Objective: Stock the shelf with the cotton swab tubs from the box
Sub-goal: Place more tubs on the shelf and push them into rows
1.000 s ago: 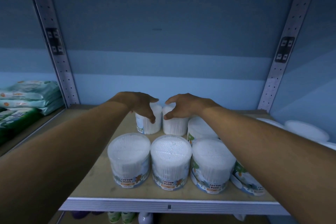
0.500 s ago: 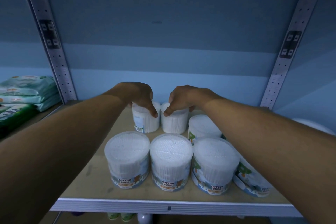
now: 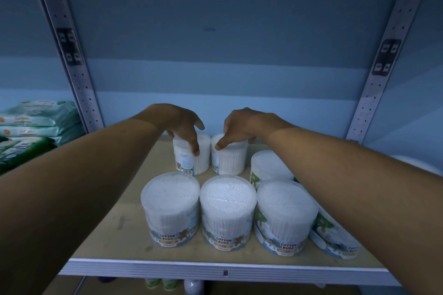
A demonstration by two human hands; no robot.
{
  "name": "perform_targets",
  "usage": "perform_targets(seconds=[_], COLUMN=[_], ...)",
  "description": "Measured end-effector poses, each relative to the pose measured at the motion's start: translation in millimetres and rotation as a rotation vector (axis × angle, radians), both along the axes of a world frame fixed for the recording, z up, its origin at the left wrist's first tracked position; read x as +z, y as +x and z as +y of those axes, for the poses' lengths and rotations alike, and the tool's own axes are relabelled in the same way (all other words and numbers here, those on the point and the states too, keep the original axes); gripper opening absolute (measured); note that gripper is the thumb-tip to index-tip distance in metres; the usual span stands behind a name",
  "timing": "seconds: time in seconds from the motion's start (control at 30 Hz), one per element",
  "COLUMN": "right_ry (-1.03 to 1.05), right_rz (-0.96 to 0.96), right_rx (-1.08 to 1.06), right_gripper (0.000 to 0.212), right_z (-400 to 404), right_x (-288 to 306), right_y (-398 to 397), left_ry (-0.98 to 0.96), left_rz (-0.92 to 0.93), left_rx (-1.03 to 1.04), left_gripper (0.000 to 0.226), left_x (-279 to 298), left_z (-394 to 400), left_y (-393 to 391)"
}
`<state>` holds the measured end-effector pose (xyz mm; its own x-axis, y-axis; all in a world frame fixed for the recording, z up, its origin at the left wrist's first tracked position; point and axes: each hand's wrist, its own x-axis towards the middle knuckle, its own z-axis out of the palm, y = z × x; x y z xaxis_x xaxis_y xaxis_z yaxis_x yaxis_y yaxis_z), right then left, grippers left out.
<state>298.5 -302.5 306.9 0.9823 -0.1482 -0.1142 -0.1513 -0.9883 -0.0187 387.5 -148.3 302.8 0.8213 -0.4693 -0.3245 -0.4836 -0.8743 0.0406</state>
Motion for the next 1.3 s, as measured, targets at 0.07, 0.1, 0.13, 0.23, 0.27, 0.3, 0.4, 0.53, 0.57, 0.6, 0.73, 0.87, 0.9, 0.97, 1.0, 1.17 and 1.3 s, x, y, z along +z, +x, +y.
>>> perform_targets(seconds=[0.07, 0.1, 0.13, 0.23, 0.27, 0.3, 0.4, 0.53, 0.57, 0.6, 0.73, 0.87, 0.9, 0.97, 1.0, 1.17, 1.3], right_ry=[0.006, 0.012, 0.019, 0.041, 0.053, 0.064, 0.062, 0.053, 0.043, 0.03, 0.009, 0.063, 0.076, 0.093, 0.096, 0.109, 0.003], right_rz=[0.0, 0.003, 0.011, 0.034, 0.044, 0.059, 0.111, 0.037, 0.007, -0.012, -0.014, 0.034, 0.047, 0.091, 0.116, 0.094, 0.027], right_rx=[0.0, 0.001, 0.007, 0.048, 0.067, 0.093, 0.156, 0.116, 0.093, 0.074, 0.066, 0.068, 0.08, 0.115, 0.132, 0.105, 0.046], right_gripper=[0.066, 0.065, 0.065, 0.06, 0.056, 0.053, 0.054, 0.064, 0.066, 0.067, 0.064, 0.058, 0.055, 0.052, 0.052, 0.062, 0.07], right_z=[0.5, 1.1, 2.3, 2.6, 1.5, 0.2, -2.7, -1.8, -1.1, -0.5, 1.6, -0.4, -2.4, -7.1, -9.4, -10.6, -4.1], right_x=[-1.0, -1.2, -1.3, -0.3, 0.8, 2.1, 5.2, 9.2, 8.9, 6.9, -3.8, -0.3, 1.2, 3.8, 4.9, 6.8, 0.2], right_y=[2.0, 3.4, 4.7, 6.6, 6.1, 4.8, 0.2, -7.1, -8.4, -8.3, -2.4, -0.3, -0.3, 0.3, 1.0, 0.7, -0.5], left_ry=[0.004, 0.0, -0.012, -0.047, -0.052, -0.054, -0.065, -0.11, -0.118, -0.119, -0.082, -0.084, -0.091, -0.113, -0.126, -0.146, -0.152], left_rz=[-0.011, -0.008, 0.003, 0.021, 0.021, 0.019, 0.006, 0.037, 0.056, 0.073, 0.061, 0.066, 0.069, 0.068, 0.067, 0.054, 0.041], left_rx=[-0.01, -0.007, 0.002, 0.042, 0.058, 0.076, 0.113, 0.091, 0.082, 0.076, 0.031, 0.023, 0.027, 0.038, 0.046, 0.082, 0.114], left_gripper=[0.098, 0.097, 0.095, 0.089, 0.088, 0.088, 0.092, 0.113, 0.114, 0.113, 0.097, 0.095, 0.096, 0.096, 0.096, 0.095, 0.092], left_x=[-0.5, -0.5, -0.4, 1.4, 1.8, 2.2, 0.3, -0.1, 0.7, 1.2, 0.1, -0.1, 0.0, -0.5, -1.0, -0.6, -2.0], left_z=[-0.4, -0.4, -0.2, 1.5, 2.6, 4.3, 8.9, 14.8, 15.8, 16.5, 16.2, 15.5, 15.1, 13.7, 12.7, 10.5, 9.2], left_y=[-0.6, -1.1, -1.0, -3.5, -4.6, -5.7, -7.4, -2.5, -1.6, -1.1, -1.0, -0.8, -1.2, -2.2, -2.9, -7.7, -12.0])
